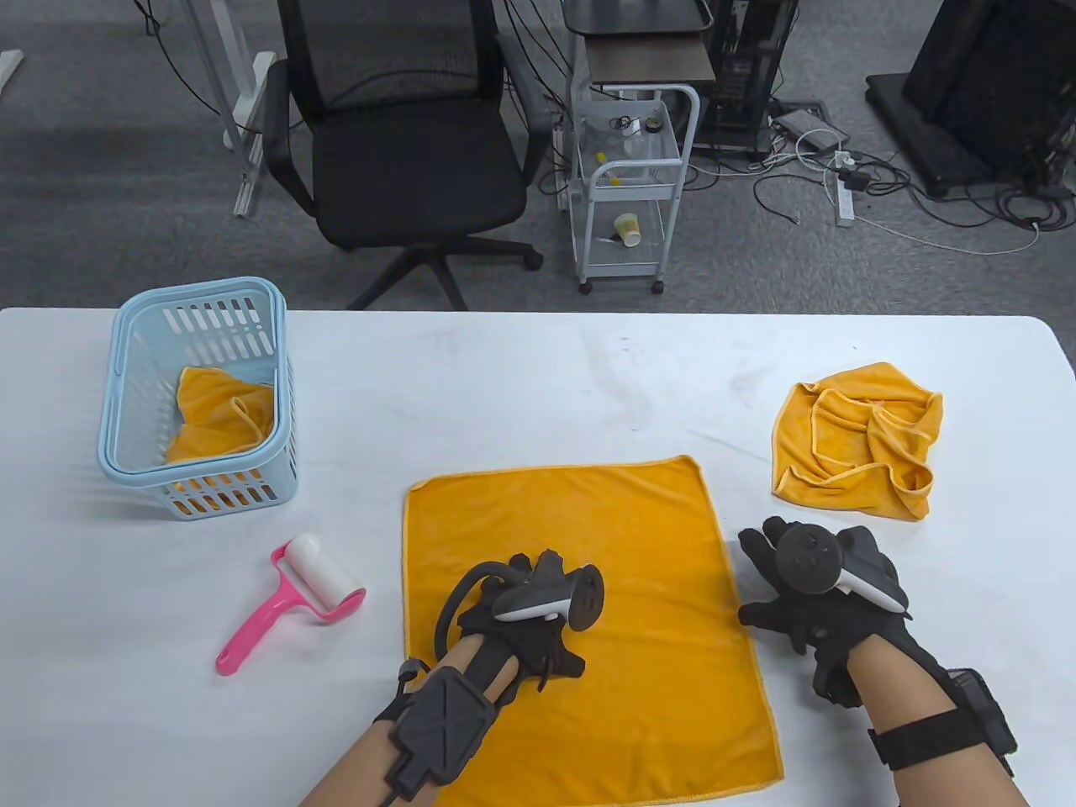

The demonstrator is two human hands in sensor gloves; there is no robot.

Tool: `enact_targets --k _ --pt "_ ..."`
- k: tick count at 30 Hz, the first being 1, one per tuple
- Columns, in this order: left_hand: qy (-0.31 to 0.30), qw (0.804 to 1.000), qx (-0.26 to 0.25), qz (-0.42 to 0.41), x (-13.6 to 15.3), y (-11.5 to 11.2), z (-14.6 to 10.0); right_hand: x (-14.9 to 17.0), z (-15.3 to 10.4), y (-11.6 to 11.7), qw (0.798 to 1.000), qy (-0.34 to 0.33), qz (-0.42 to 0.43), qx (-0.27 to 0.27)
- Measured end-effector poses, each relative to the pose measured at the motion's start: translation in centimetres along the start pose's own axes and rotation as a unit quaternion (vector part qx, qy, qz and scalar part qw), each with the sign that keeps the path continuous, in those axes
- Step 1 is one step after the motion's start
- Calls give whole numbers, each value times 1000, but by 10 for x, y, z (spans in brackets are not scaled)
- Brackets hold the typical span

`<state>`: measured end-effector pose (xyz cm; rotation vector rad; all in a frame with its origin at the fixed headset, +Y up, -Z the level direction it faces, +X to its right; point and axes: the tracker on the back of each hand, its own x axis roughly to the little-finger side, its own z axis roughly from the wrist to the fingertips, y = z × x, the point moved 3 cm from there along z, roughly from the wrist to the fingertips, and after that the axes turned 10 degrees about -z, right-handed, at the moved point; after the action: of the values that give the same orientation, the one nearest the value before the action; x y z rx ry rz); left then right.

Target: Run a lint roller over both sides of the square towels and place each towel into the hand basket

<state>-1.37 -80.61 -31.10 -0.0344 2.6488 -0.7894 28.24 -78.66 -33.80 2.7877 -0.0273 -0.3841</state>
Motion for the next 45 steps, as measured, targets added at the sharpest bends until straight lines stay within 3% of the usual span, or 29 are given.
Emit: enact_targets --k 5,7,8,12,15,19,23,27,30,32,33,35,39,45 --pt "-5 998 -57 -6 4 12 3 -1 1 2 1000 -2 -4 -5" --pt "-11 996 -56 -71 16 25 -2 -1 1 3 1000 -3 -6 -6" --pt "-15 988 -75 -132 26 40 -10 -2 1 3 1000 -4 -6 -6" --pt "-15 962 -164 -218 66 107 -52 -2 1 4 1000 -6 -5 -7" --pt "9 921 -277 -275 117 178 -110 -2 2 4 1000 -8 -4 -8" --pt "66 866 -402 -291 179 242 -178 -3 2 4 1000 -9 -5 -9" --pt "140 807 -503 -274 231 282 -232 -3 2 5 1000 -9 -6 -10" --pt "207 772 -546 -249 272 288 -245 -4 2 5 1000 -10 -6 -11" --pt "267 788 -503 -232 305 264 -215 -4 3 5 1000 -12 -7 -12" --pt "283 836 -397 -253 324 237 -182 -5 3 5 1000 -12 -10 -14" --pt "276 847 -363 -273 328 222 -171 -5 3 5 1000 -12 -10 -15" --pt "277 844 -362 -282 331 203 -159 -5 3 5 1000 -12 -11 -16" --pt "262 863 -351 -250 313 194 -154 -5 3 5 1000 -11 -11 -14" --pt "172 892 -361 -211 232 211 -160 -8 3 6 1000 -13 -20 -13"
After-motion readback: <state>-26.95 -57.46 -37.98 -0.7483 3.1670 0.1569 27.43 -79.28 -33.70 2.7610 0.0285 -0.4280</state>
